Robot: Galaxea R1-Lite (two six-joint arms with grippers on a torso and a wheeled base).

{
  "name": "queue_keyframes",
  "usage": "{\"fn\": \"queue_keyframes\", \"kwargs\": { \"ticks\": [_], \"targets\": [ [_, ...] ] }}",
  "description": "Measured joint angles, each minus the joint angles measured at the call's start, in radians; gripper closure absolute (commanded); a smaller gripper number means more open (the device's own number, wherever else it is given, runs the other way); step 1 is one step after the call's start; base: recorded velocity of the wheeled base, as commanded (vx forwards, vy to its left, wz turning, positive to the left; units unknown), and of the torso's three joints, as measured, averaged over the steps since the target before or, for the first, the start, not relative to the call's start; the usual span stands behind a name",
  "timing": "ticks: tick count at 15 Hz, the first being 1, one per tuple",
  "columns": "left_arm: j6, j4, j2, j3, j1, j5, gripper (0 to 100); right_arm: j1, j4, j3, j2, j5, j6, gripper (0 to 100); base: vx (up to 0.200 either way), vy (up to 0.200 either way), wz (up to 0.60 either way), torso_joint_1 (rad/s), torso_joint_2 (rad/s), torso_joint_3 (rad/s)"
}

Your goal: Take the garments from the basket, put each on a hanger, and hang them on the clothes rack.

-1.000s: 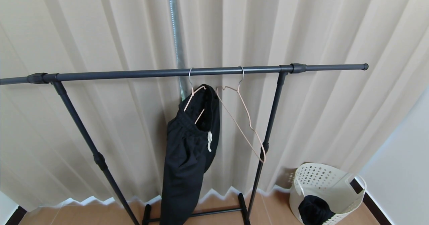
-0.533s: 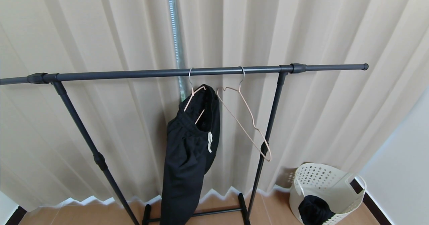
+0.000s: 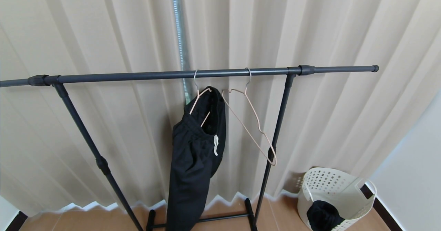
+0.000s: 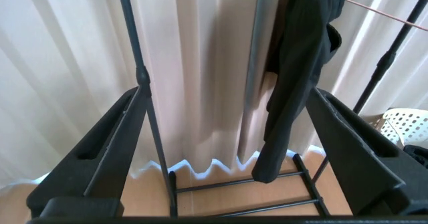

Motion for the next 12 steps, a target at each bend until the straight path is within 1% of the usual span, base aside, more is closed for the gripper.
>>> {"fn": "queue_keyframes", "kwargs": {
  "ticks": [3,12],
  "targets": [
    [0.0,0.0,0.0,0.0,0.0,-0.003,0,0.0,0.0,0.0,0.0,0.0,0.0,0,0.0,0.0,0.0,-0.027,0.06,0.035],
    [0.001,0.0,0.0,0.0,-0.001,-0.004,0,0.0,-0.001,0.0,-0.001,0.003,0.0,0,0.0,0.0,0.0,-0.151,0.36,0.2]
  ]
}}
